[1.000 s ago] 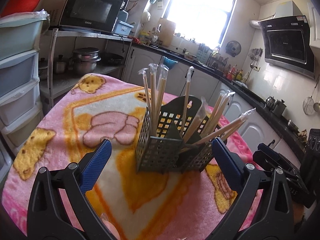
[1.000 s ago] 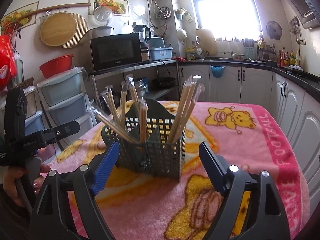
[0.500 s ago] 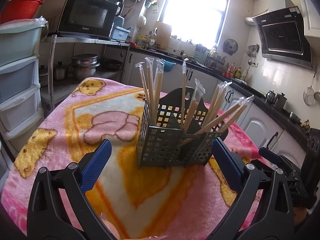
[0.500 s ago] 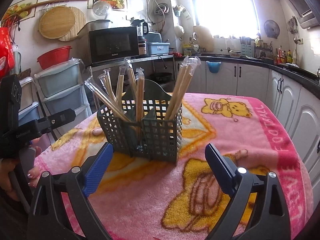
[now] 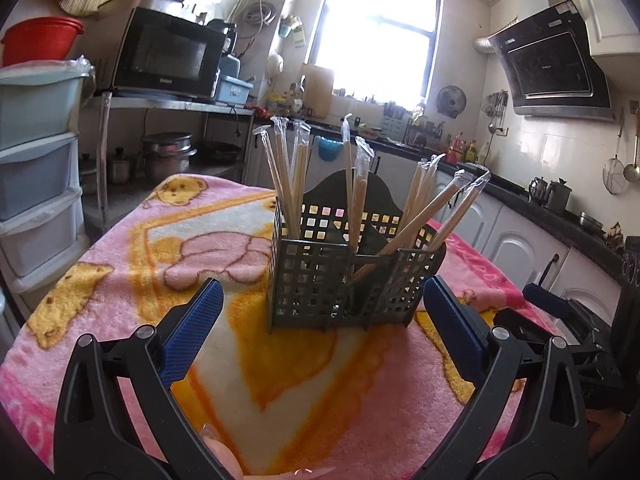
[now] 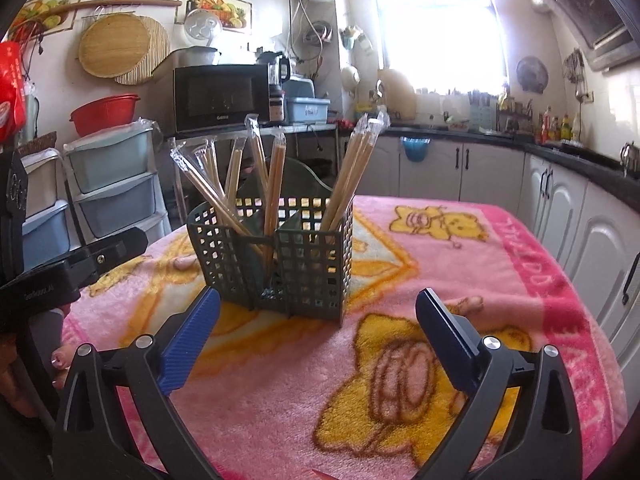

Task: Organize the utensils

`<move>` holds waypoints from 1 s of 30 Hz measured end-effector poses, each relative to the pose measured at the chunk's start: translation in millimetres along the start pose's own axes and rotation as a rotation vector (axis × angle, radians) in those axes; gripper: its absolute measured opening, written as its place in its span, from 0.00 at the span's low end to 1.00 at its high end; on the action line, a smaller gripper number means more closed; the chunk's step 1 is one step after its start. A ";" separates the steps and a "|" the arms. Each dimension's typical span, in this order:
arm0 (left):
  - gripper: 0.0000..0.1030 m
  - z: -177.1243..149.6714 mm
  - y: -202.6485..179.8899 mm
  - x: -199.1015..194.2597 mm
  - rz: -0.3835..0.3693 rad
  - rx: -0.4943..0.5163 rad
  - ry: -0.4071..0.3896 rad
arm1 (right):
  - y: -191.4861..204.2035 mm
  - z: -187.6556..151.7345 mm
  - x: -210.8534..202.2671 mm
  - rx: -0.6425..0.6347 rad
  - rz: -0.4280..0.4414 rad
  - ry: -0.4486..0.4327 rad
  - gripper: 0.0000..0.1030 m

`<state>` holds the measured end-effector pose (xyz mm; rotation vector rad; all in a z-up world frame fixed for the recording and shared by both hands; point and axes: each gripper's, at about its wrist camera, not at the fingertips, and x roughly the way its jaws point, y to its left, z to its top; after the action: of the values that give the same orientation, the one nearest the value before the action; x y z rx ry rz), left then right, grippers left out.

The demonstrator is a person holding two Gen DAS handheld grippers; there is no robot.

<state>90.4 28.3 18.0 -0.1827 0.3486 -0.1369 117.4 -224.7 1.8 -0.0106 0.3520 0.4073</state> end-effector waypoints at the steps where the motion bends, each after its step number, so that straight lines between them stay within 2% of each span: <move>1: 0.90 -1.1 -0.3 -0.6 0.002 0.001 -0.006 | -0.9 -0.4 -1.8 0.007 0.003 -0.014 0.94; 15: 0.90 -9.3 -2.0 -3.7 0.066 0.032 -0.098 | -1.8 -7.7 -24.7 -0.014 -0.055 -0.220 0.94; 30: 0.90 -14.1 -2.9 -2.3 0.060 0.043 -0.108 | 0.0 -10.8 -28.8 -0.006 -0.072 -0.242 0.94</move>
<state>83.1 23.7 6.2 -0.1360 0.2435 -0.0753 89.1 -236.7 1.3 0.0202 0.1119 0.3338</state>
